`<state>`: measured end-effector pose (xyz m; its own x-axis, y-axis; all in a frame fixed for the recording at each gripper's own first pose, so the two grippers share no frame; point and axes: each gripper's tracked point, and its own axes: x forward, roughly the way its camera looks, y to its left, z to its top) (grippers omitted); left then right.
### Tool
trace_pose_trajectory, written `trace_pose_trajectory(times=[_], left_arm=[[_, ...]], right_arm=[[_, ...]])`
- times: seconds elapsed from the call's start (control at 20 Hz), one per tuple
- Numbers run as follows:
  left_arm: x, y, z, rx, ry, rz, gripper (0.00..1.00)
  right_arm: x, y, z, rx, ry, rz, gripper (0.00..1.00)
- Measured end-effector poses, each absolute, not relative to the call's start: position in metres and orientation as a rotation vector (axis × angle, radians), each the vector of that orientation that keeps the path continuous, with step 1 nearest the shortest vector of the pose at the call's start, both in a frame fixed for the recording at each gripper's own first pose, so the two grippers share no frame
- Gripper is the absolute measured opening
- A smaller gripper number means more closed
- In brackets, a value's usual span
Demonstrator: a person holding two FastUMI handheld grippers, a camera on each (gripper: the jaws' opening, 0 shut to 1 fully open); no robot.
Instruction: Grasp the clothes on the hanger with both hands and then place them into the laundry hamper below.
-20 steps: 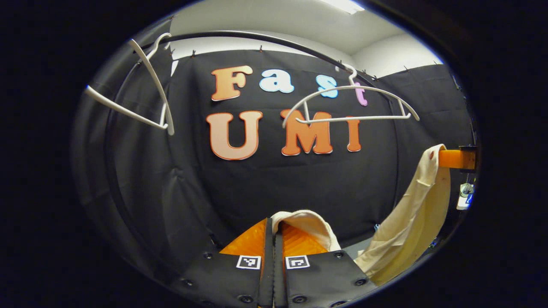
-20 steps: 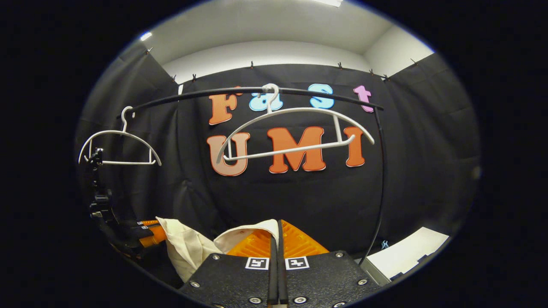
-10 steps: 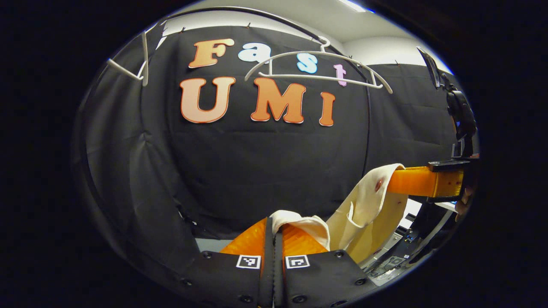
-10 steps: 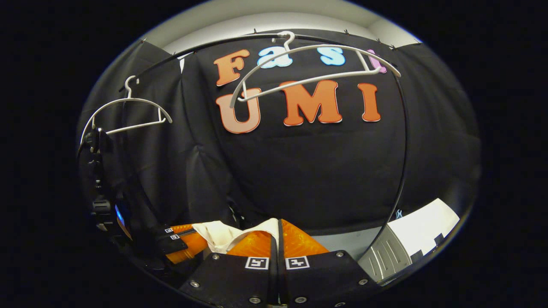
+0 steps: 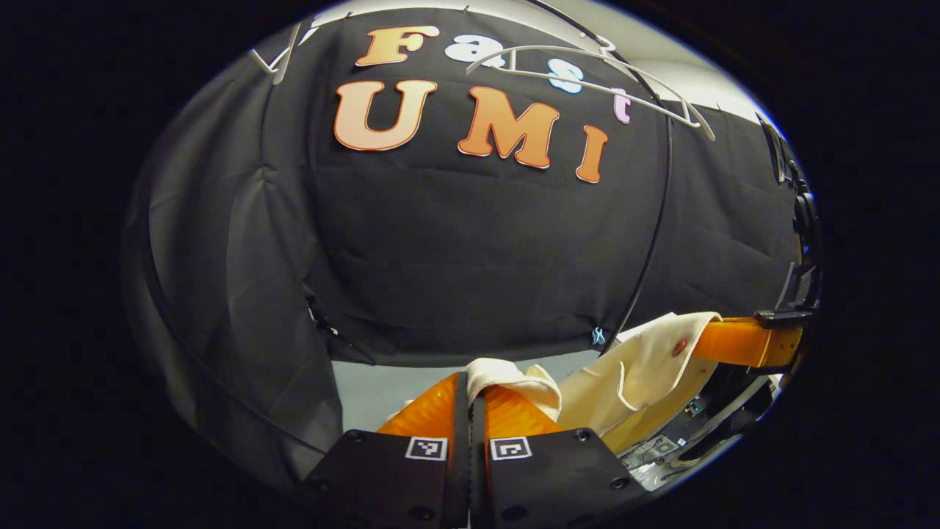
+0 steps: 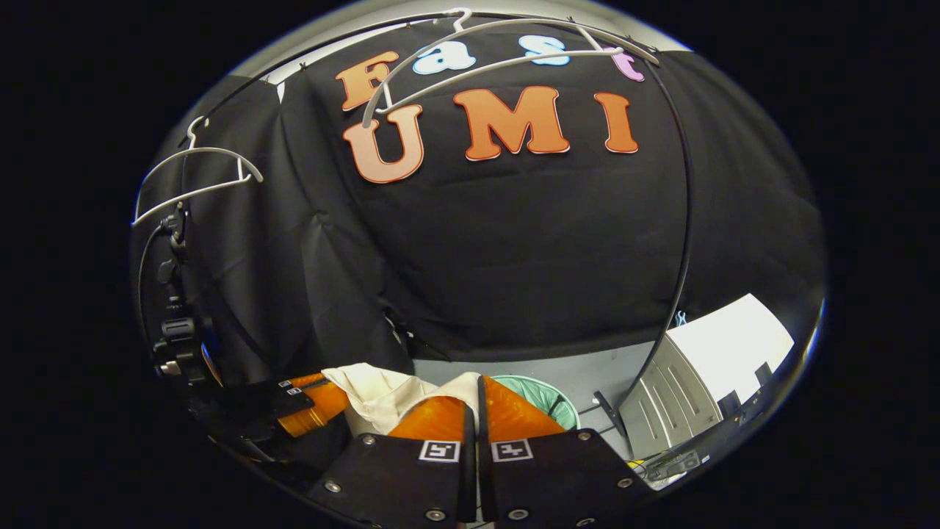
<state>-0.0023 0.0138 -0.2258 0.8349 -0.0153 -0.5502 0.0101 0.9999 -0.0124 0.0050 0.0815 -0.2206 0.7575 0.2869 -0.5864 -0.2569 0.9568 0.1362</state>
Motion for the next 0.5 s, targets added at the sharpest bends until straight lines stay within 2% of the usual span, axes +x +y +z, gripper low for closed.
trace_pose_trajectory(times=[0.4,0.5], left_arm=[[-0.016,0.024,-0.246,-0.031,0.663,0.037,0.10],[-0.018,0.028,-0.252,-0.038,0.685,0.051,0.15]], right_arm=[[-0.002,0.076,-0.247,0.064,0.726,0.271,0.04],[-0.006,0.074,-0.254,0.070,0.753,0.267,0.07]])
